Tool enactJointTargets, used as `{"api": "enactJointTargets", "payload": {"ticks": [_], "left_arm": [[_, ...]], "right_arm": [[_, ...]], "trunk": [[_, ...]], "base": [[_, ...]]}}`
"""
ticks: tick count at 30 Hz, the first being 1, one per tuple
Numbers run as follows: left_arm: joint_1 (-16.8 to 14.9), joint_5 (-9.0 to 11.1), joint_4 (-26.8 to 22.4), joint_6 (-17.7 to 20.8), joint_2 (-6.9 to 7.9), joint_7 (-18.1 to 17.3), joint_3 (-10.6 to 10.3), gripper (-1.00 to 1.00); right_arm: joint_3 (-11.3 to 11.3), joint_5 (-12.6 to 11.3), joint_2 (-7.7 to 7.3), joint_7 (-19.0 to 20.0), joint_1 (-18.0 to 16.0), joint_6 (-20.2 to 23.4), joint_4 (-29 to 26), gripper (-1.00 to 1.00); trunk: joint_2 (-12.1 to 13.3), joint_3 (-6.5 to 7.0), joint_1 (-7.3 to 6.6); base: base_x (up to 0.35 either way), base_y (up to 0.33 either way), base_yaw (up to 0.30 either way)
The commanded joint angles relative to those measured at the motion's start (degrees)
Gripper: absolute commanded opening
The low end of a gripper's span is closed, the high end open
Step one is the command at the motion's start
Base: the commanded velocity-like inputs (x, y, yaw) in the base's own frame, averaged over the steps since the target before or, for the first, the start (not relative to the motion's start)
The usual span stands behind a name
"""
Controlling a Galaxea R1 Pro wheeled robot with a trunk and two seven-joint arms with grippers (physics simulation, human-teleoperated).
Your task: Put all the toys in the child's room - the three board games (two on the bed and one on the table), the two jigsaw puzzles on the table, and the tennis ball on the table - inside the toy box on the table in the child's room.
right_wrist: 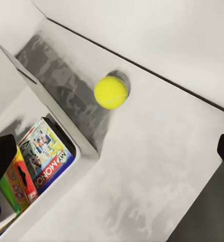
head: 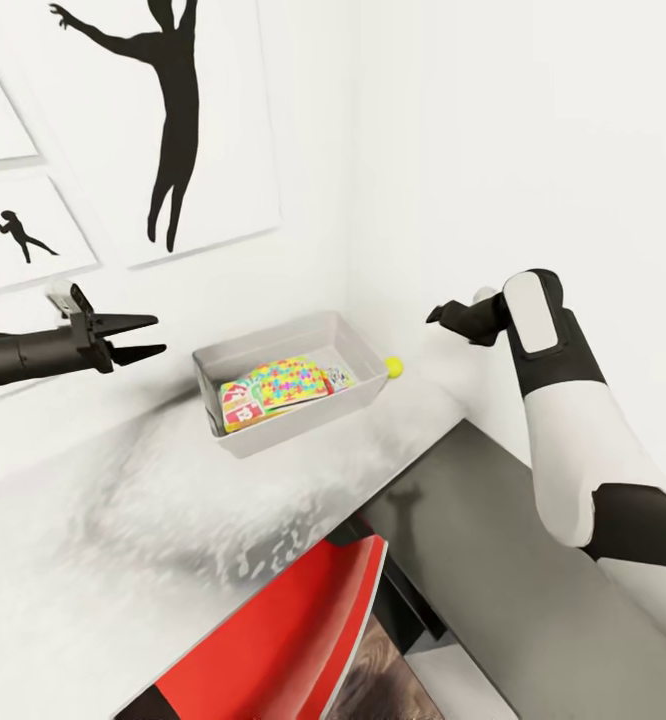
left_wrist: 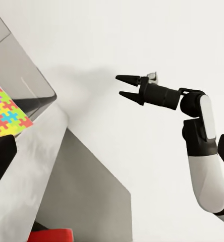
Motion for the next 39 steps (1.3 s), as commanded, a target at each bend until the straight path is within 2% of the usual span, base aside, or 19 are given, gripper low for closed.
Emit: {"api": "enactJointTargets", "payload": {"ticks": [1,14,24,30,32,36,39], "left_arm": [[-0.1,-0.2,-0.2,0.0,0.17,-0.5,-0.2,1.00],[0.0,-0.1,-0.9,0.0,1.48,-0.5,-0.1,1.00],[0.0,-0.2,-0.9,0.0,1.69,-0.5,-0.1,1.00],[0.0,-0.2,-0.9,0.0,1.83,-0.6,0.0,1.00],[0.0,-0.2,-0.9,0.0,2.12,-0.6,0.0,1.00],[0.0,-0.1,-0.9,0.0,3.65,-1.2,-0.1,1.00],[0.0,-0.1,-0.9,0.0,3.99,-1.5,0.0,1.00]], "right_arm": [[0.0,-0.6,-0.02,-0.6,-0.2,0.1,0.0,1.00],[0.0,-0.6,0.08,-0.6,-0.4,0.1,0.0,1.00],[0.0,-0.6,-0.19,-0.5,-0.6,0.1,0.0,1.00],[0.0,-0.7,-0.15,-0.4,-1.9,0.1,0.0,1.00],[0.0,-0.7,-0.10,-0.4,-2.4,0.1,0.1,1.00],[0.0,-0.6,-0.06,-0.4,-3.3,0.1,0.3,1.00],[0.0,-0.5,0.04,-0.4,-3.6,0.1,0.6,1.00]], "trunk": [[-0.1,-0.20,0.03],[-0.1,-1.43,0.03],[-0.1,-2.37,0.03],[-0.1,-2.94,0.03],[-0.1,-3.12,0.03],[-0.1,-3.50,0.03],[-0.1,-3.78,0.03]], "base": [[0.000,0.000,0.000],[0.000,0.000,0.000],[0.000,0.000,0.000],[0.000,0.000,0.000],[0.000,0.000,0.000],[0.000,0.000,0.000],[0.000,0.000,0.000]]}}
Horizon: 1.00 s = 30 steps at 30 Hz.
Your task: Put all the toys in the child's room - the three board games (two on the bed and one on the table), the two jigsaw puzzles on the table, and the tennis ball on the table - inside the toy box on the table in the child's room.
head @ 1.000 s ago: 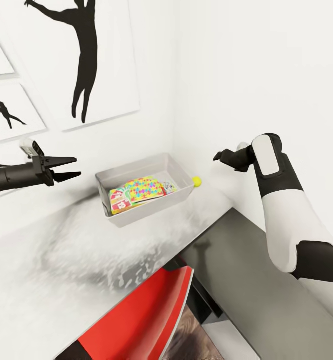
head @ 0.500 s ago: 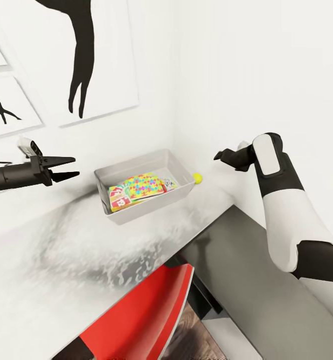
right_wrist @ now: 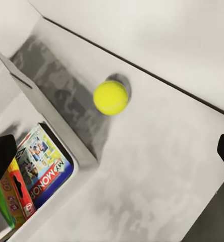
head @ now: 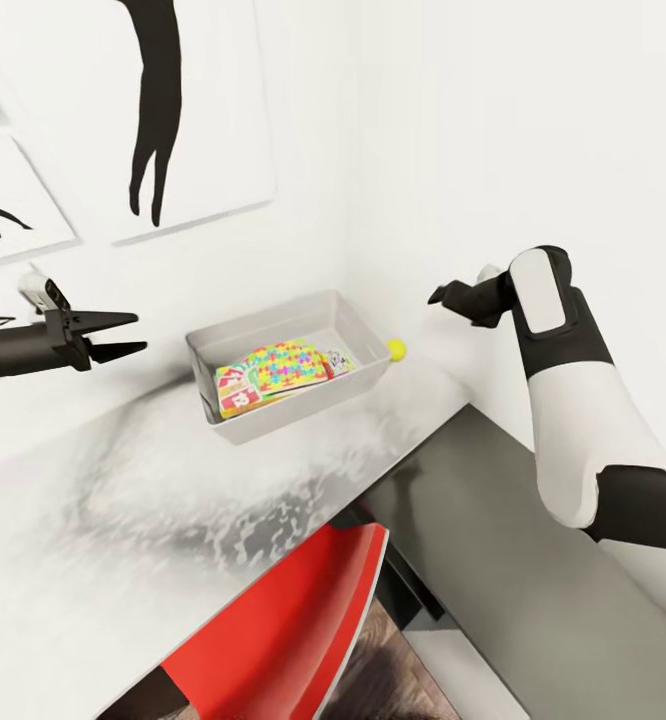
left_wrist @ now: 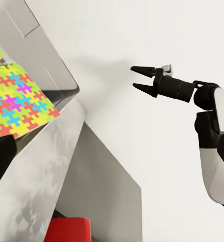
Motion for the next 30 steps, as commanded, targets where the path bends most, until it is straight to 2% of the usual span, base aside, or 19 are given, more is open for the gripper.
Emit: {"api": "enactJointTargets", "payload": {"ticks": [1,24,30], "left_arm": [[-0.1,-0.2,0.1,0.0,0.13,-0.5,-0.2,1.00],[-0.1,-0.3,0.3,0.0,0.45,-0.7,0.1,1.00],[-0.1,-0.2,0.3,0.0,1.80,-0.7,0.6,1.00]], "right_arm": [[0.0,-0.6,0.03,-0.6,-0.1,0.1,0.1,1.00],[0.0,-0.8,-0.07,-0.5,-1.9,0.1,0.2,1.00],[0.0,-0.9,0.21,-0.4,-2.9,0.1,0.1,1.00]], "trunk": [[-0.1,-0.20,0.03],[-0.1,-2.36,0.03],[-0.1,-2.93,0.03]], "base": [[0.000,0.000,0.000],[0.000,0.000,0.000],[0.000,0.000,0.000]]}}
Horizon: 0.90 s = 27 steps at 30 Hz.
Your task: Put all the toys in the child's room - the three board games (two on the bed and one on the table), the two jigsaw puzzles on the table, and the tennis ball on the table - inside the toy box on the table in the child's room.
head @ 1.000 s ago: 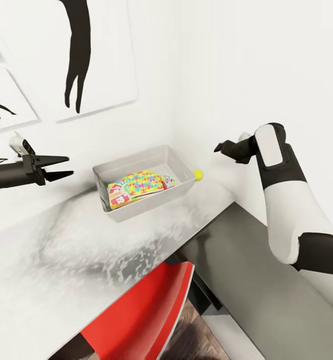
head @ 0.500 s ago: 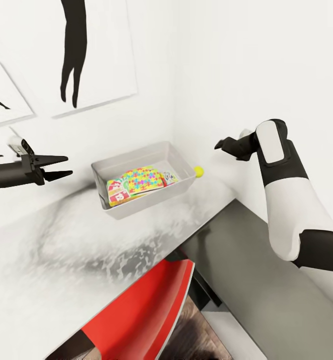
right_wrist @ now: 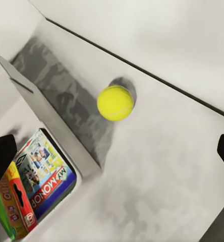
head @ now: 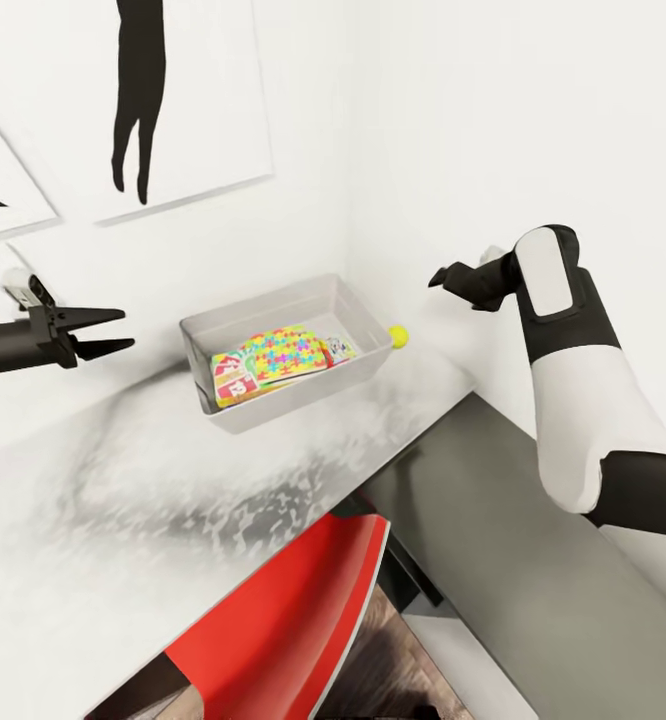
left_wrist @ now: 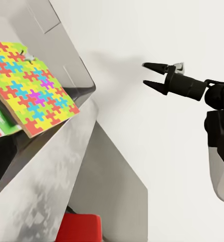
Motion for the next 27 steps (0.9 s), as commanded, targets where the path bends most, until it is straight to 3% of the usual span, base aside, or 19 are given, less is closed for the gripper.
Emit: {"api": "enactJointTargets", "payload": {"ticks": [1,20,27], "left_arm": [[-0.1,-0.2,0.1,0.0,0.28,-0.5,-0.1,1.00],[-0.1,-0.3,0.3,0.0,1.04,-0.5,0.2,1.00],[-0.1,-0.2,0.4,0.0,3.53,-0.5,2.5,1.00]], "right_arm": [[0.0,-0.6,0.08,-0.6,-0.2,0.1,0.0,1.00],[0.0,-0.5,-0.01,-0.6,-1.1,0.1,0.0,1.00],[0.0,-0.9,0.00,-0.6,-1.6,0.1,0.0,1.00]], "trunk": [[-0.1,-0.19,0.03],[-0.1,-1.98,0.03],[-0.1,-2.64,0.03]], "base": [[0.000,0.000,0.000],[0.000,0.000,0.000],[0.000,0.000,0.000]]}}
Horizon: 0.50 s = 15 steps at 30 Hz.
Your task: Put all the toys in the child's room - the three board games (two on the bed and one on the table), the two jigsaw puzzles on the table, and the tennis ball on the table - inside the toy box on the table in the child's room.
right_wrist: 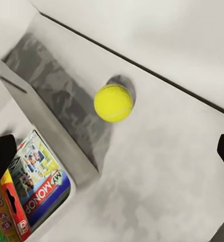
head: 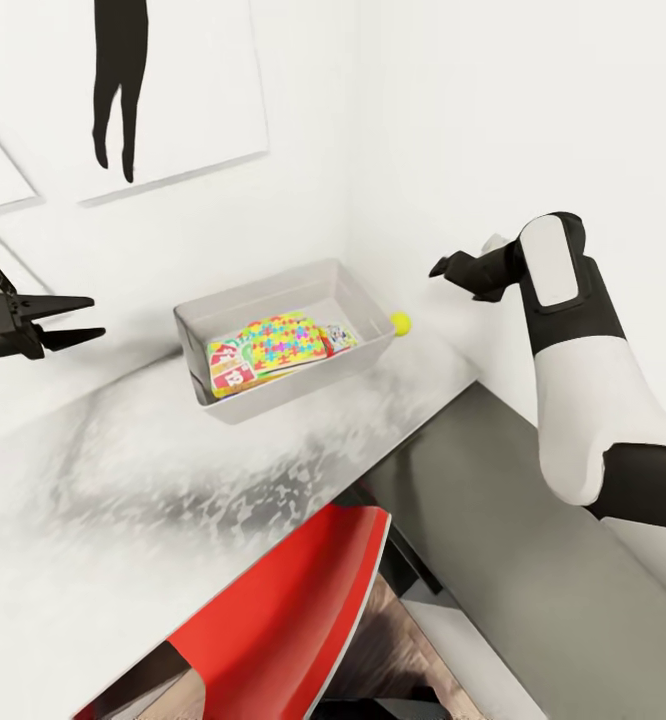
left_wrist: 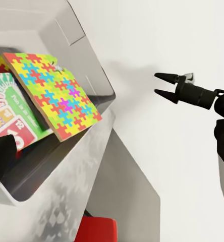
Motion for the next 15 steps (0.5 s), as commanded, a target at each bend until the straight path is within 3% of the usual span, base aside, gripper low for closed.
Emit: {"api": "enactJointTargets", "payload": {"ticks": [1,11,15], "left_arm": [[-0.1,-0.2,0.1,0.0,0.18,-0.5,-0.1,1.00],[-0.1,-0.2,0.0,0.0,0.47,-0.5,0.0,1.00],[-0.1,-0.3,0.0,0.0,1.22,-0.5,-0.1,1.00]], "right_arm": [[0.0,-0.6,0.09,-0.6,-0.2,0.1,0.0,1.00],[-0.1,-0.7,0.56,-0.6,-0.7,0.1,0.1,1.00],[0.0,-0.7,0.56,-0.6,-1.0,0.1,0.0,1.00]], "trunk": [[-0.1,-0.19,0.03],[-0.1,-1.13,0.03],[-0.1,-1.51,0.03]], "base": [[0.000,0.000,0.000],[0.000,0.000,0.000],[0.000,0.000,0.000]]}}
